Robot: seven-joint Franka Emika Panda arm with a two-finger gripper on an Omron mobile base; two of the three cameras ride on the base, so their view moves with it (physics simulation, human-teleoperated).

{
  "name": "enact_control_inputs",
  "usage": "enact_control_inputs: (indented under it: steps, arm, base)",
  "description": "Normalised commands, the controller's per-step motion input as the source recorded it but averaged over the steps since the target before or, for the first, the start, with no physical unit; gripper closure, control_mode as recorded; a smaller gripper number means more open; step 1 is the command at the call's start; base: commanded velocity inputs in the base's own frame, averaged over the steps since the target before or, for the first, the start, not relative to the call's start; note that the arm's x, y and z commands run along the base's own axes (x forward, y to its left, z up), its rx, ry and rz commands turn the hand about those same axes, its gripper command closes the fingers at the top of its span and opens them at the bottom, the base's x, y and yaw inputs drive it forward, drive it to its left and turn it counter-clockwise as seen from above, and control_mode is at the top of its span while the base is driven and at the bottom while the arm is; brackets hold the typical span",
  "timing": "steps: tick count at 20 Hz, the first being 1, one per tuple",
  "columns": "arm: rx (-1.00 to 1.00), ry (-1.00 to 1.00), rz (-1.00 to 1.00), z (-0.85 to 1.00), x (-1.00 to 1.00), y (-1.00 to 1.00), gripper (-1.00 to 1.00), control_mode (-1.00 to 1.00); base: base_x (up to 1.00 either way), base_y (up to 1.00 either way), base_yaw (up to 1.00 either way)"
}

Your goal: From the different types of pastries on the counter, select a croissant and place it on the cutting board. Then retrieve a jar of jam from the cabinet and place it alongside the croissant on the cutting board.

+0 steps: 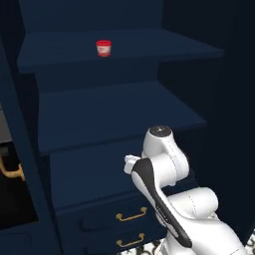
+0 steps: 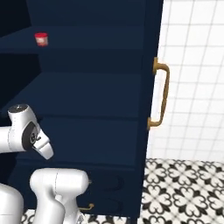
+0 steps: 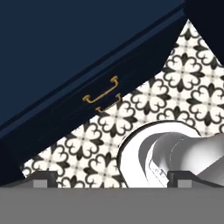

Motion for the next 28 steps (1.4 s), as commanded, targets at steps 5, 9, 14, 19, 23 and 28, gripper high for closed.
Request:
enact_control_inputs:
  steps: [5, 9, 14, 19, 23, 28]
  arm:
    - [0.00, 0.00, 0.00, 0.00, 0.00, 0.00, -1.00, 1.00]
    - [0.00, 0.00, 0.00, 0.00, 0.00, 0.00, -1.00, 1.00]
    - [0.00, 0.00, 0.00, 0.00, 0.00, 0.00, -1.00, 1.00]
    - [0.04, -0.44, 0.10, 0.76, -0.04, 0.01, -1.00, -1.00]
    - [0.00, -0.40, 0.09, 1.00, 0.00, 0.02, -1.00, -1.00]
    - [-0.04, -0.31, 0.10, 0.98, -0.09, 0.00, -1.00, -1.00]
  base:
    - [0.64, 0.07, 0.06]
    - [0.54, 0.07, 0.12]
    - [0.04, 0.01, 0.01]
    - [0.00, 0.00, 0.00]
    - [0.00, 0.00, 0.00]
    - [0.00, 0.00, 0.00]
